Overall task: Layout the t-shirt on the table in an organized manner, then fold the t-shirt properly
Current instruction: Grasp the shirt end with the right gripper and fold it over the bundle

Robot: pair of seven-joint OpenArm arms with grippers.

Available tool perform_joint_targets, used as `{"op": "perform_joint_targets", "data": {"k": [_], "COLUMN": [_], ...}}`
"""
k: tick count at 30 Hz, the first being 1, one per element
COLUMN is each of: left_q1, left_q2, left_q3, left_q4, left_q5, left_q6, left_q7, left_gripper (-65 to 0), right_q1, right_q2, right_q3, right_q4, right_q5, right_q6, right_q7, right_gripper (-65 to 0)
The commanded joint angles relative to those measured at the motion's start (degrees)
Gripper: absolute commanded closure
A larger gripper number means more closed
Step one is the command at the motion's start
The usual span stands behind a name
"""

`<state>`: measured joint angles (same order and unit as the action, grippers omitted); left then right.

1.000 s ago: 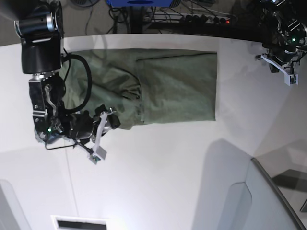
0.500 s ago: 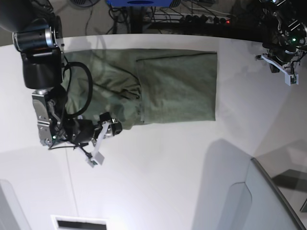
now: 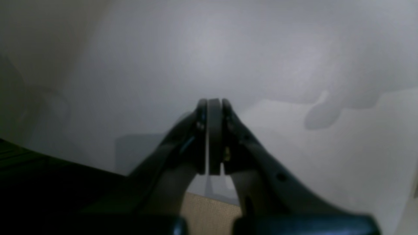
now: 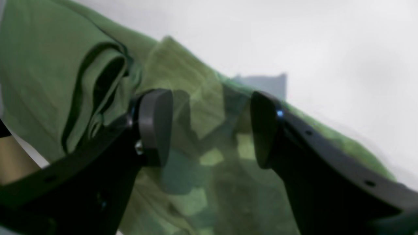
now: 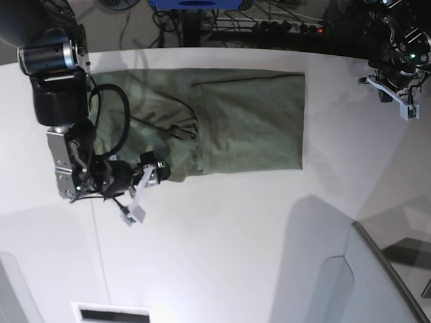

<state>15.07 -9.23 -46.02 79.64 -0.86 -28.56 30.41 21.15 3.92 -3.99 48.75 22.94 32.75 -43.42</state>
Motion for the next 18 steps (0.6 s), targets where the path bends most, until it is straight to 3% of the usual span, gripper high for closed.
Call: {"op": "perform_joint_targets", "data": {"k": [1,3,8,13,16,18], "left_q1": [-0.17,-0.17,-0.17,-0.17,-0.17,-0.17], "left_q2": [-1.01,-1.01,-1.1,-1.1,-1.1,-1.1], "left_q3": [-0.27,-0.44,-0.44,-0.35,-0.27,-0.27], "left_q4": [0.85,0.85,0.85,0.85,0.85,0.85], "left_q5": [-0.32,-0.32,-0.32,-0.32,-0.32,-0.32], "left_q6": [0.2,0.2,0.2,0.2,0.2,0.2], "left_q7": [-1.01,-1.01,-1.01,-1.01,-1.01,-1.01], "left_gripper": [0.0,0.0,0.0,0.0,0.0,0.0], "right_q1": [1.93,1.93,1.93,1.93,1.93,1.93], "right_q2": [0.16,0.16,0.08,0.08,0.16,0.16], "right_q3": [0.08,0.08,0.08,0.08,0.16,0.25], "right_q4": [0.87,0.79,0.7,0.61,0.61,0.61], "right_q5": [1.02,1.02,1.02,1.02,1.02,1.11], "right_q6": [0.26,0.26,0.26,0.26,0.26,0.17], "right_q7": [1.44,1.44,1.35,1.35,1.35,1.26], "right_gripper": [-35.4,-33.3,-18.5,-13.8,-2.1,-0.2]}}
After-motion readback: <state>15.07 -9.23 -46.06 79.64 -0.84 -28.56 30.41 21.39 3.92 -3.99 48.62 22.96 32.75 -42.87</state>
